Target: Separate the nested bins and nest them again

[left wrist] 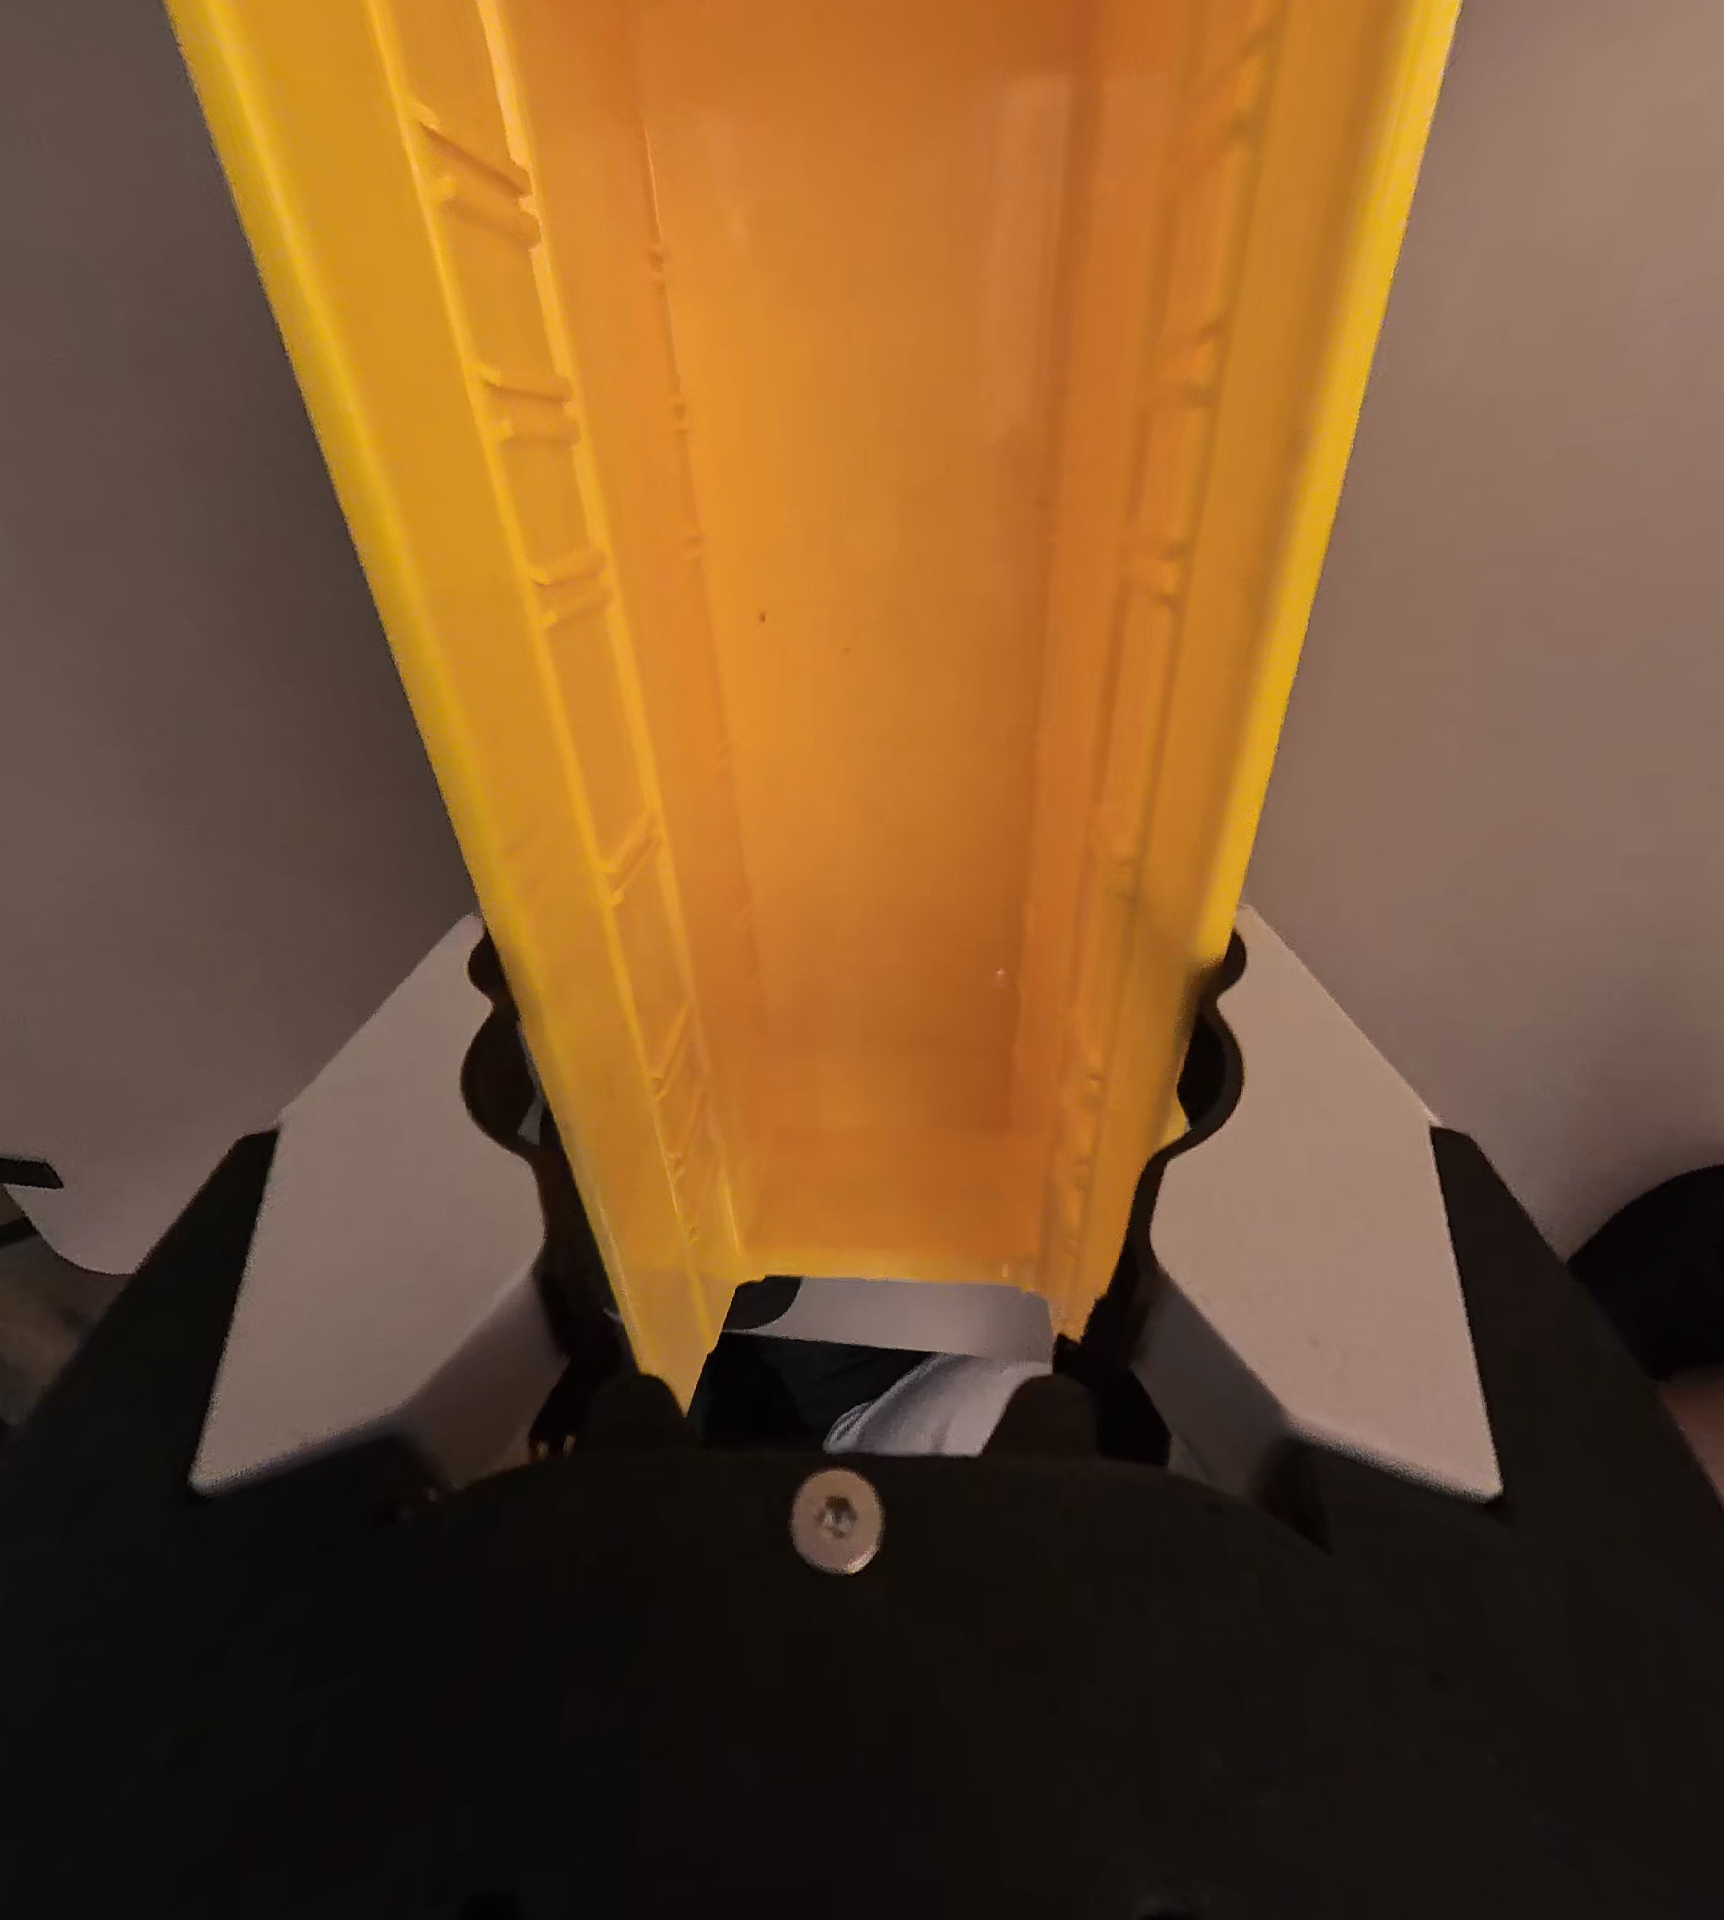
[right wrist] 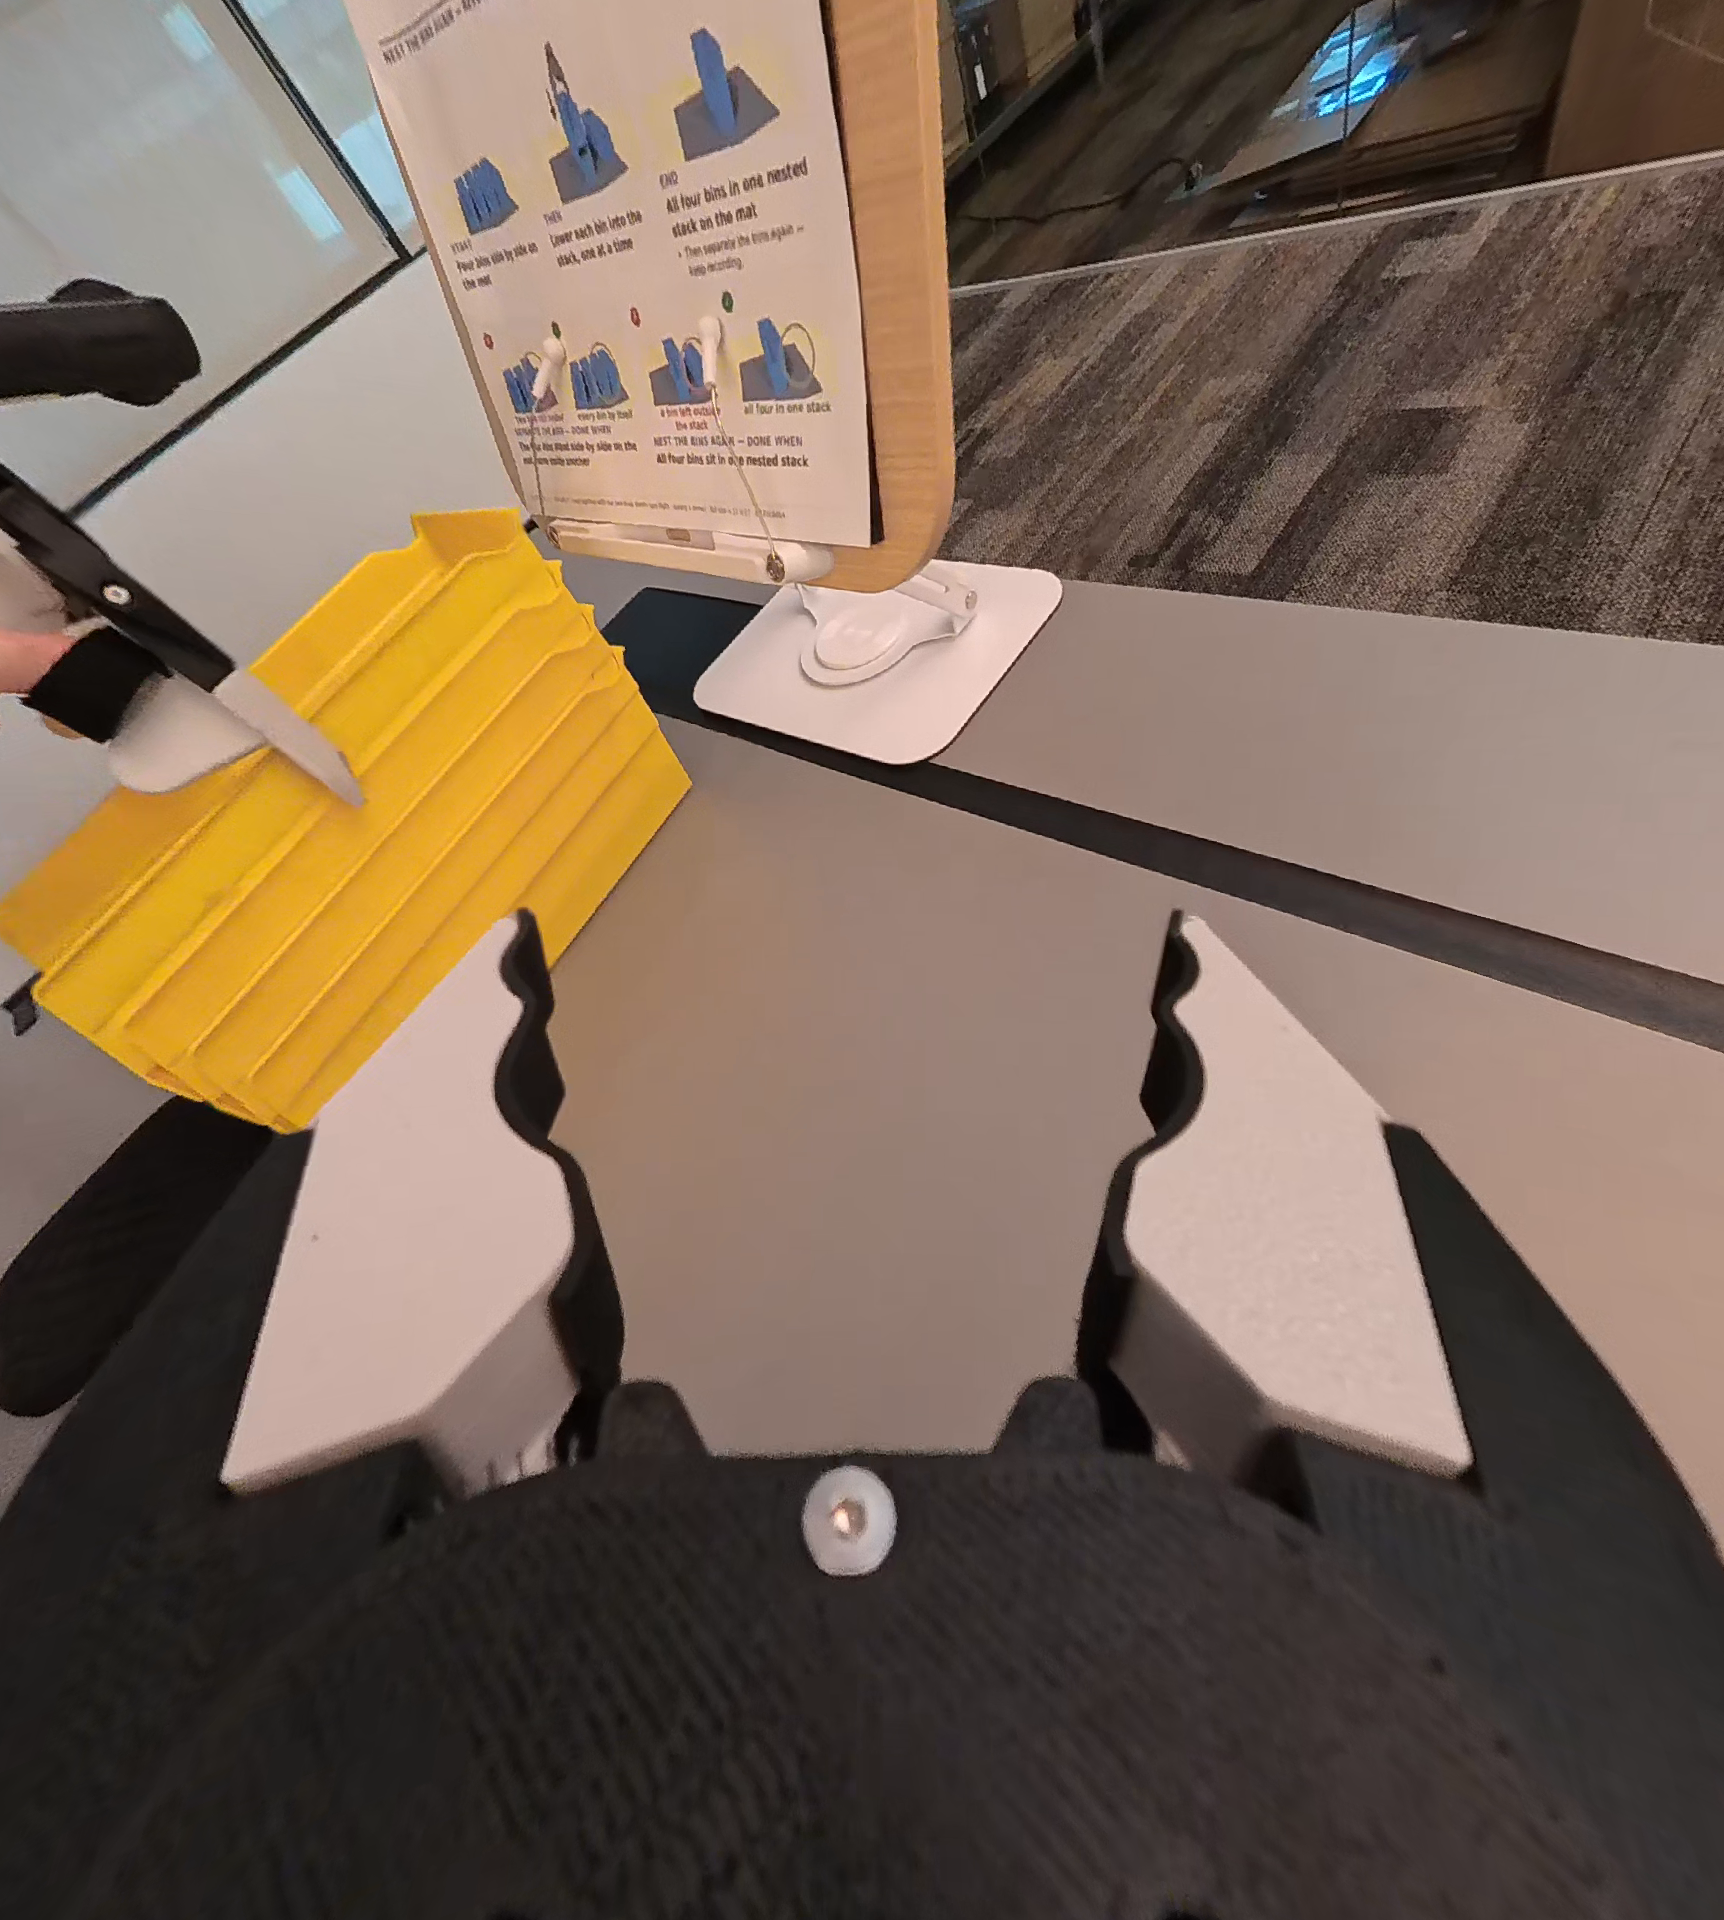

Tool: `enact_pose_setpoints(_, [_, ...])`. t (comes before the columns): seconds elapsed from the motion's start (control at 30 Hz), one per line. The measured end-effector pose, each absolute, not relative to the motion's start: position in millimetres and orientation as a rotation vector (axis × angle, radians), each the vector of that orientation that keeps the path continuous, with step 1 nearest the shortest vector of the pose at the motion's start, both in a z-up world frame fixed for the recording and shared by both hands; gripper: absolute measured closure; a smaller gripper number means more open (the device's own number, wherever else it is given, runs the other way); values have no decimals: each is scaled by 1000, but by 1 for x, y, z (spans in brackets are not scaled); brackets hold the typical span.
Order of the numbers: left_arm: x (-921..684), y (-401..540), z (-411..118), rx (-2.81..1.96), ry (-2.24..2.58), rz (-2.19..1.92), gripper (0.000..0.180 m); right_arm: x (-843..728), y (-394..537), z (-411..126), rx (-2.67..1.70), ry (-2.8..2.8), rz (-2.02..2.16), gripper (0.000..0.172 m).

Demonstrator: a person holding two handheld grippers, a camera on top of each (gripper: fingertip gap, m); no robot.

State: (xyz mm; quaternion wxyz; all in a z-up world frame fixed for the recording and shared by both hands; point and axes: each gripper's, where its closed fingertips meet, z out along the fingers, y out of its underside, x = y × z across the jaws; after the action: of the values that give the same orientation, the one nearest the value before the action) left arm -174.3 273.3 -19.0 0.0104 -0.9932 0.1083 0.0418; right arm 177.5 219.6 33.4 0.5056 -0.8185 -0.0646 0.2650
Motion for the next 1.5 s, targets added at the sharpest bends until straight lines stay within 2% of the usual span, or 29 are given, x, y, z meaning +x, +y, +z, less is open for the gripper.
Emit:
enact_pose_setpoints(0.13, [-168,273,-1,-3056,430,70,51,180,223,26,-1997,-147,618,56])
enact_pose_setpoints(0.27, [-161,282,43,-2890,526,-26,50,181,228,15,-2037,-143,581,56])
enact_pose_setpoints(0.47, [-150,316,163,-2136,508,-204,55,174,235,1,-2097,-184,467,56])
enact_pose_setpoints(0.57, [-157,297,219,-1671,455,-289,71,169,241,1,-2094,-187,388,55])
enact_pose_setpoints(0.7, [-184,244,259,-1122,380,-356,90,149,249,21,-1987,-223,322,54])
enact_pose_setpoints(0.97, [-227,213,265,-936,282,-706,100,117,243,65,-1782,-317,185,54])
enact_pose_setpoints(1.07, [-254,220,255,-944,268,-728,107,61,217,88,-1732,-314,641,54])
enact_pose_setpoints(1.13, [-276,233,251,-978,244,-708,103,32,199,106,-1657,-296,867,59])
enact_pose_setpoints(1.3, [-287,244,236,-1088,320,-854,106,-11,191,85,-1764,-368,723,56])
enact_pose_setpoints(1.5, [-300,266,219,-1227,321,-749,105,-82,195,75,-1864,-336,841,48])
